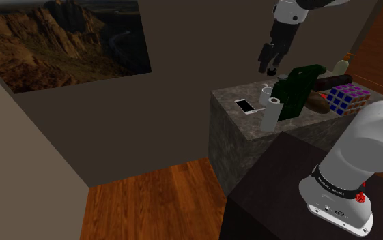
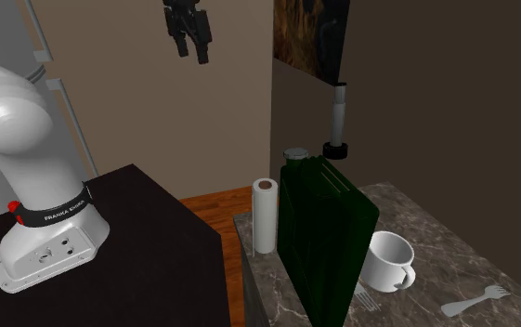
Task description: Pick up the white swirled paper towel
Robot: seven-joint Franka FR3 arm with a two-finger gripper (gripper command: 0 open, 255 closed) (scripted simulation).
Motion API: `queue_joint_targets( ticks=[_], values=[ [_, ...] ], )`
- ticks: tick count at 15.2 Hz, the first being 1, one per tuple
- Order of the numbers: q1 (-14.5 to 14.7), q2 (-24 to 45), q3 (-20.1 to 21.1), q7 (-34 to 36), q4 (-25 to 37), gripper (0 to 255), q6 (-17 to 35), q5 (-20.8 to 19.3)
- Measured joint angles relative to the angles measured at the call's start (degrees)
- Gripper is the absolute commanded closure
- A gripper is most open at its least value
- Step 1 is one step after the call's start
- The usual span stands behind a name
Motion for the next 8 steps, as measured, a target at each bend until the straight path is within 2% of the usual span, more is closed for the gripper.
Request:
queue_joint_targets(
  ticks=[8],
  values=[
    [-3.7,7.0,-6.6,-4.9,-5.7,0,10.9,-4.3]
  ],
)
